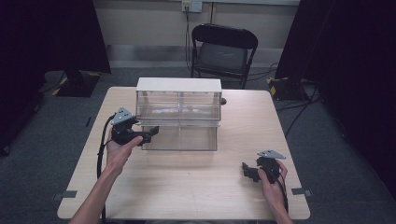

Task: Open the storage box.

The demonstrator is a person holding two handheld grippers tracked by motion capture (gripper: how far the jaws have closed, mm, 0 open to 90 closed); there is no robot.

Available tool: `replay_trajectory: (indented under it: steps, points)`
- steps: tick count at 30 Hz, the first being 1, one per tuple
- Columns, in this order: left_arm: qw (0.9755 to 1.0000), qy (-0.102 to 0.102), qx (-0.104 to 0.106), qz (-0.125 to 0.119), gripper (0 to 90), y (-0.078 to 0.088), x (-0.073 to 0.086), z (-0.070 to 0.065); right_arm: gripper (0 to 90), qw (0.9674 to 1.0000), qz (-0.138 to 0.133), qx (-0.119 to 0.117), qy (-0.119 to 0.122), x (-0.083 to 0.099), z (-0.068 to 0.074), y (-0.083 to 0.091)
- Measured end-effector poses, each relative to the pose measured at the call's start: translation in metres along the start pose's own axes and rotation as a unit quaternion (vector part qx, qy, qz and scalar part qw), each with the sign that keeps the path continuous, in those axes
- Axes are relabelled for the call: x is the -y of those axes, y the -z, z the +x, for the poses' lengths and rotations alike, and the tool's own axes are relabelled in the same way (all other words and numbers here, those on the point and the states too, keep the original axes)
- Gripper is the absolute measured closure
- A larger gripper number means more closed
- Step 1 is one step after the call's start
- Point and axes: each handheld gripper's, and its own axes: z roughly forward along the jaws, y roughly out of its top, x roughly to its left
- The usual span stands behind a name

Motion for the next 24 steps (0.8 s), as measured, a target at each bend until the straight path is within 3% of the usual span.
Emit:
replay_trajectory:
  steps: [2,6,24]
  points:
    - [1.0,0.008,0.001,-0.004,9.7,-0.001,0.0002,-0.0006,11.8,1.0,0.0,0.0,0.0,0.0,0.0,0.0]
    - [1.0,0.002,0.005,0.0,9.2,-0.0003,-0.0007,0.0009,11.8,1.0,0.0,0.0,0.0,0.0,0.0,0.0]
    - [0.9999,0.015,-0.001,-0.003,9.0,0.0006,-0.0018,-0.0025,11.8,1.0,0.0,0.0,0.0,0.0,0.0,0.0]
